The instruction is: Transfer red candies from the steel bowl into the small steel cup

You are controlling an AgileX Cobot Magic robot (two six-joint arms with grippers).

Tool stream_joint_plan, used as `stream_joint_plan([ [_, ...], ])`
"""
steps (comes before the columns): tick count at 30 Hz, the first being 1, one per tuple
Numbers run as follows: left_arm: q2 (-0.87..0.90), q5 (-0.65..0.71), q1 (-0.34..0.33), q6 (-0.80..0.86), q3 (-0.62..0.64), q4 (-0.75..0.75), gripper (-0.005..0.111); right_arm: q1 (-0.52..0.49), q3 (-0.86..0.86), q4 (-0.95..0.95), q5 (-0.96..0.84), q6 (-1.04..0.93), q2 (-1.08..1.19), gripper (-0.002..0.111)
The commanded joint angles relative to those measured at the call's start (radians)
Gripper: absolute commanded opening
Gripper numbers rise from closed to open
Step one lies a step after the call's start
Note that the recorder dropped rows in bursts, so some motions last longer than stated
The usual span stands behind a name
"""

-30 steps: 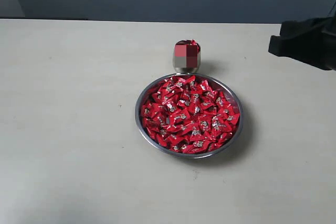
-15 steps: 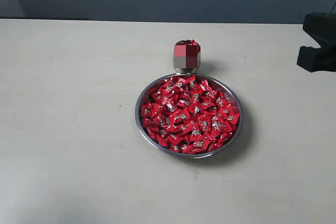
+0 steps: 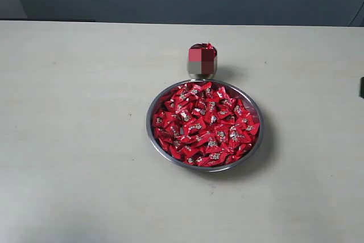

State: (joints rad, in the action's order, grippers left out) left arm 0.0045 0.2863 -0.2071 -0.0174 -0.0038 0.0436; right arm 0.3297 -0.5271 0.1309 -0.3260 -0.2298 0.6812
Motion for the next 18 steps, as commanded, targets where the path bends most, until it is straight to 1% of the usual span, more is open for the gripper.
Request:
stream_joint_plan([
  [1,-0.004,-0.002,-0.001,-0.003,0.004,0.001,0.0,-0.174,0.034,-0.029,-0.038,-0.002,-0.157,-0.001],
  [3,-0.004,-0.002,-0.001,-0.003,0.004,0.001,0.0,-0.239,0.106,-0.029,-0.019,-0.002,-0.235,-0.001],
  [8,-0.004,-0.002,-0.001,-0.003,0.004,0.001,0.0,-0.341,0.293,-0.045,0.026,-0.004,-0.419,-0.001],
  [12,-0.004,-0.002,-0.001,-0.003,0.004,0.001,0.0,-0.351,0.377,-0.071,0.026,-0.004,-0.496,-0.001],
  [18,-0.004,-0.002,-0.001,-0.003,0.004,0.001,0.0,-0.351,0.426,-0.069,0.037,-0.004,-0.496,-0.001],
])
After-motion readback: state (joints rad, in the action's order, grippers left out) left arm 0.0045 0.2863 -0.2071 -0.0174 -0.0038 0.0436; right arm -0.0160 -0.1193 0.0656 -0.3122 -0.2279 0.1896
